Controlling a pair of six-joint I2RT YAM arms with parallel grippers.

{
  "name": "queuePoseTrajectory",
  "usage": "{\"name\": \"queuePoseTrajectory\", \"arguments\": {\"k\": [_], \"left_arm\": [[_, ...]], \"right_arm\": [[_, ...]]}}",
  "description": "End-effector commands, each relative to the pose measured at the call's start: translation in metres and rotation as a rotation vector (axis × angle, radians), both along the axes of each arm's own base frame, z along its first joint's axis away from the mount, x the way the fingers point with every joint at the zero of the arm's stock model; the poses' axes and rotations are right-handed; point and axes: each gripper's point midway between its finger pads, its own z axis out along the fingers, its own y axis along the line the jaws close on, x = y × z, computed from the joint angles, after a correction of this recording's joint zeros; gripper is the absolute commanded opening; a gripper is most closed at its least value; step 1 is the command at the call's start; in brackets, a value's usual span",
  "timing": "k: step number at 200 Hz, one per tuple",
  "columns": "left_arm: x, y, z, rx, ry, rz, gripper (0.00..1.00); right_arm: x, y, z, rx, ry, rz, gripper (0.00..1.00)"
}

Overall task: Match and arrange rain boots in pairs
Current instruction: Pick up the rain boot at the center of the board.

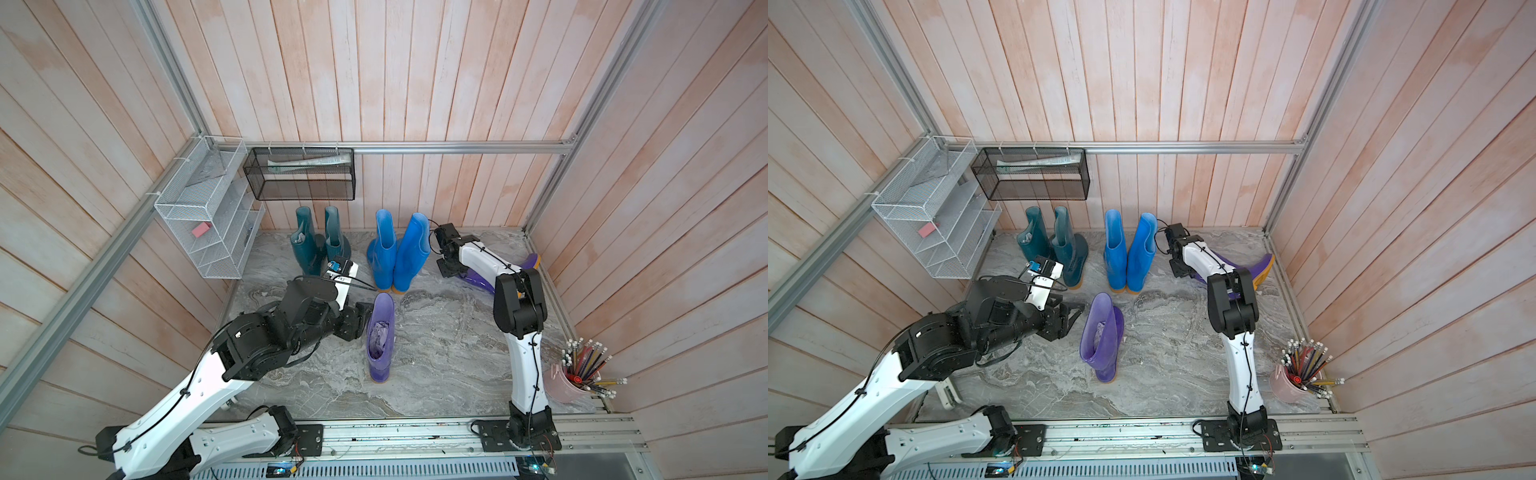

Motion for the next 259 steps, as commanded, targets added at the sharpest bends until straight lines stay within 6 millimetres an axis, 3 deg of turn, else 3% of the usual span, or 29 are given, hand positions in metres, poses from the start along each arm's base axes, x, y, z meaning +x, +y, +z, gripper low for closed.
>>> {"name": "queuePoseTrajectory", "arguments": {"k": [1, 39, 119, 259], "left_arm": [[0.002, 0.003, 0.005, -0.011, -0.014, 0.015, 0.67], [0.002, 0.002, 0.005, -0.013, -0.015, 0.012, 0.67], [0.004, -0.005, 0.008, -0.018, -0.021, -0.001, 0.66], [0.011, -0.008, 0.036, -0.075, -0.098, 0.004, 0.66]], "right_arm": [[0.0, -0.005, 0.0, -0.003, 0.016, -0.014, 0.19], [0.001, -0.003, 0.018, 0.082, -0.014, -0.016, 0.07], [-0.003, -0.006, 0.08, 0.21, -0.127, -0.025, 0.02], [-0.053, -0.017, 0.202, 0.344, -0.392, -0.036, 0.0]]}}
